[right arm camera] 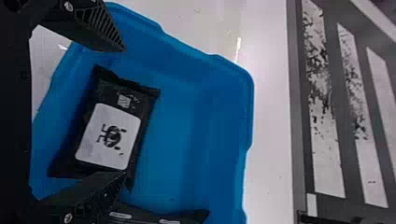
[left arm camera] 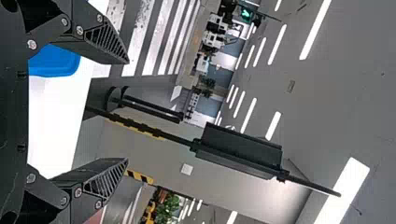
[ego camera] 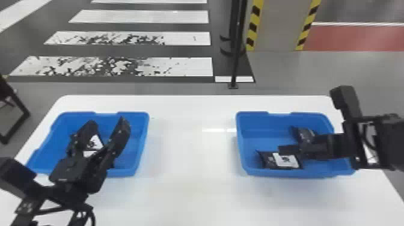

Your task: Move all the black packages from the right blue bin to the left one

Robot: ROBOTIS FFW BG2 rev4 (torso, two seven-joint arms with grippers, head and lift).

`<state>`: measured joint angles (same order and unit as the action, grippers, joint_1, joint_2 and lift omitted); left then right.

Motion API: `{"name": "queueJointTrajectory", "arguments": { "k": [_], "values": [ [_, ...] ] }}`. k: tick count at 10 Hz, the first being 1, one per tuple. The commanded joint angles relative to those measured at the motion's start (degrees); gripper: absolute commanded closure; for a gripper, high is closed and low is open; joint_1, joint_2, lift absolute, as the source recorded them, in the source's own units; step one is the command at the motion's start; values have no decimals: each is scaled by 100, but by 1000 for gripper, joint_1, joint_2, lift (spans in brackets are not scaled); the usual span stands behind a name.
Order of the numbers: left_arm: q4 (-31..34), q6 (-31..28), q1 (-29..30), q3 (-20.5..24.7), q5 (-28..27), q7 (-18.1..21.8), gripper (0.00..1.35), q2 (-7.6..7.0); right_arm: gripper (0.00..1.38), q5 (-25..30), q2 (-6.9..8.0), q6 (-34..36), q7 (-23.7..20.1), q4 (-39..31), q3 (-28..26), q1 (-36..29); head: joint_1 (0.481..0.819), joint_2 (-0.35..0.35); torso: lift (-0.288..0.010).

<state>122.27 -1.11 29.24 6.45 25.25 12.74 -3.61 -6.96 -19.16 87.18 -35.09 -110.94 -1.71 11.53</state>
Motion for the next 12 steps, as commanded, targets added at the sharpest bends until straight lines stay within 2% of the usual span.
{"name": "queueJointTrajectory", "arguments": {
  "k": [1, 3, 5, 12],
  "values": [
    [0, -43, -13, -28, -23, 9, 320, -8, 87, 11, 17, 290, 204, -177, 68, 71, 695, -4, -140],
    [0, -114, -55, -62, -23, 18, 320, -26, 88, -12, 52, 290, 530, -121, 136, 240, 695, -14, -140],
    [0, -226, -69, -73, -46, 35, 320, -35, 88, -206, 87, 290, 872, 231, 205, 451, 695, -22, -140],
    [-14, -451, -55, -108, -160, 53, 320, -61, 91, -743, 131, 290, 1259, 1707, 548, 788, 695, -28, -140]
  ]
}}
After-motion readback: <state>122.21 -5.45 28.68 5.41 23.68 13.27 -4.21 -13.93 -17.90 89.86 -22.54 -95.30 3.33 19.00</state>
